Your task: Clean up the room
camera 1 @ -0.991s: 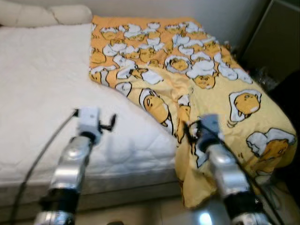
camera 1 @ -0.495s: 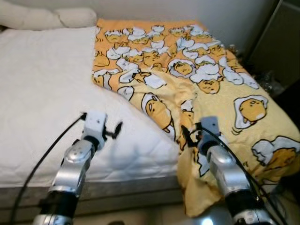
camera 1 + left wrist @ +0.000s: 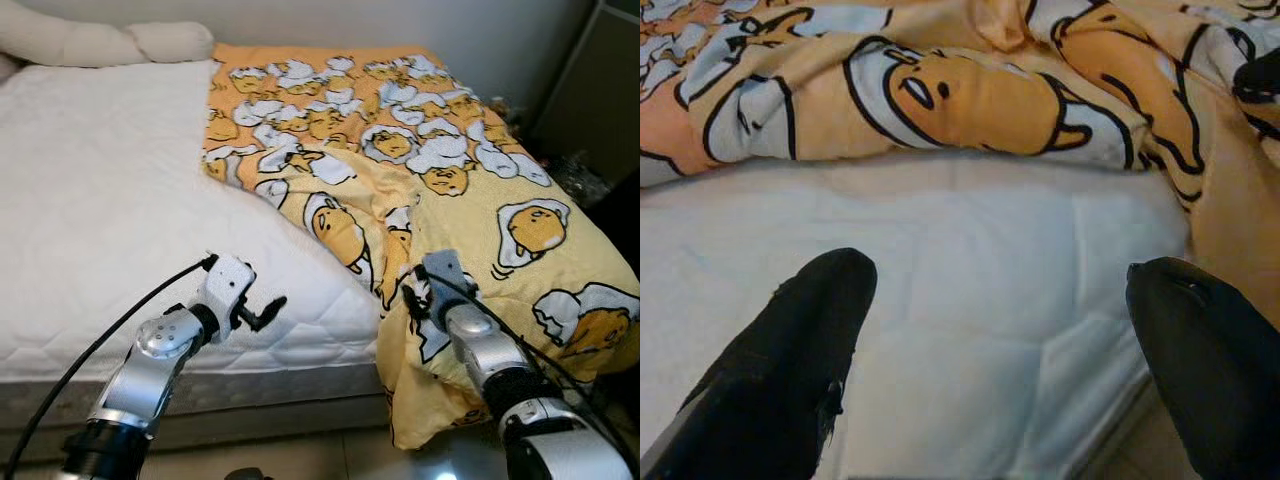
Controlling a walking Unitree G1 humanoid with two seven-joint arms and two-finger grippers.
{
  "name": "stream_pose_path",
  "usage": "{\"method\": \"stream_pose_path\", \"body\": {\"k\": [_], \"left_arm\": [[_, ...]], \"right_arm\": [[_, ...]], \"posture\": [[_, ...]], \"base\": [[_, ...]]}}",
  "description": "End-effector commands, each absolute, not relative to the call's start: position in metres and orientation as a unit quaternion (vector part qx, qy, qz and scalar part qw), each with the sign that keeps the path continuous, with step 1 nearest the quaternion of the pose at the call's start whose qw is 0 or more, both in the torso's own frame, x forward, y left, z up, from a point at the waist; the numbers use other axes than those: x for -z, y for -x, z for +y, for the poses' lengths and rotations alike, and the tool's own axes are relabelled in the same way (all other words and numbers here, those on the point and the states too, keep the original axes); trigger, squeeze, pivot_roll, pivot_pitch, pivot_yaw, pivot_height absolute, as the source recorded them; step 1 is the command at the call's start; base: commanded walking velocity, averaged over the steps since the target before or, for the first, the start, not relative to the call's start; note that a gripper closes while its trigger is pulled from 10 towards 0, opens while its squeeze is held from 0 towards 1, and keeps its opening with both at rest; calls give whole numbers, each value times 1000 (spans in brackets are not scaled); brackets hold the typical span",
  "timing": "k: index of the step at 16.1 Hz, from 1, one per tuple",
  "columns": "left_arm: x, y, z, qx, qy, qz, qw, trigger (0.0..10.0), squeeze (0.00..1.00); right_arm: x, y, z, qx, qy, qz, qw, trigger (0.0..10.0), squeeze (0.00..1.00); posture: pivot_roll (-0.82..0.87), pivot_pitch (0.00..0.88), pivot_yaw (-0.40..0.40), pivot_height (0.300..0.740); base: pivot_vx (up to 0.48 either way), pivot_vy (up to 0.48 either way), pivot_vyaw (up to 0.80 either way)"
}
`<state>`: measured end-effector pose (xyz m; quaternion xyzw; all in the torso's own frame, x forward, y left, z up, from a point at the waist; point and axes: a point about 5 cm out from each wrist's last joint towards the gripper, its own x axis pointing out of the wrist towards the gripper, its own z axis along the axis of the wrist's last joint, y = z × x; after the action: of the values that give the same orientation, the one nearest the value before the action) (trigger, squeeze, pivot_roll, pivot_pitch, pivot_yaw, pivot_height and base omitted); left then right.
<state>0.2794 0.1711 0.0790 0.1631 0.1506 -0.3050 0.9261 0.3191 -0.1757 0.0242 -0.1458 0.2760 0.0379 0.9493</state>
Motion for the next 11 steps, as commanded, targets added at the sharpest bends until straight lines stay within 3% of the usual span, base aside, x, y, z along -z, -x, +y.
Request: {"method": "stream_pose_path", "body": {"k": [1, 2, 3, 4, 11], "left_arm": [[-82, -278, 170, 321, -174, 152, 918, 10000, 0], [-83, -276, 171, 336, -178, 158, 911, 10000, 0], [-84, -273, 171, 356, -179, 165, 902, 10000, 0], [-85, -270, 172, 375, -179, 171, 893, 10000, 0], [-92, -261, 183, 398, -187, 185, 879, 10000, 0]], "right_arm": [[-28, -323, -181, -26, 153, 275, 949, 10000, 0], [-25, -323, -183, -22, 129, 282, 950, 4118, 0], [-23, -322, -184, -25, 120, 292, 949, 667, 0], [-20, -320, -187, -24, 123, 301, 945, 0, 0], [-16, -317, -191, -42, 96, 314, 944, 0, 0]], "posture": [[99, 0, -21, 740], [99, 0, -18, 740], [103, 0, -13, 740], [105, 0, -9, 740], [164, 0, 3, 740]], "base": [[0, 0, 0], [0, 0, 0], [0, 0, 0], [0, 0, 0], [0, 0, 0]]}}
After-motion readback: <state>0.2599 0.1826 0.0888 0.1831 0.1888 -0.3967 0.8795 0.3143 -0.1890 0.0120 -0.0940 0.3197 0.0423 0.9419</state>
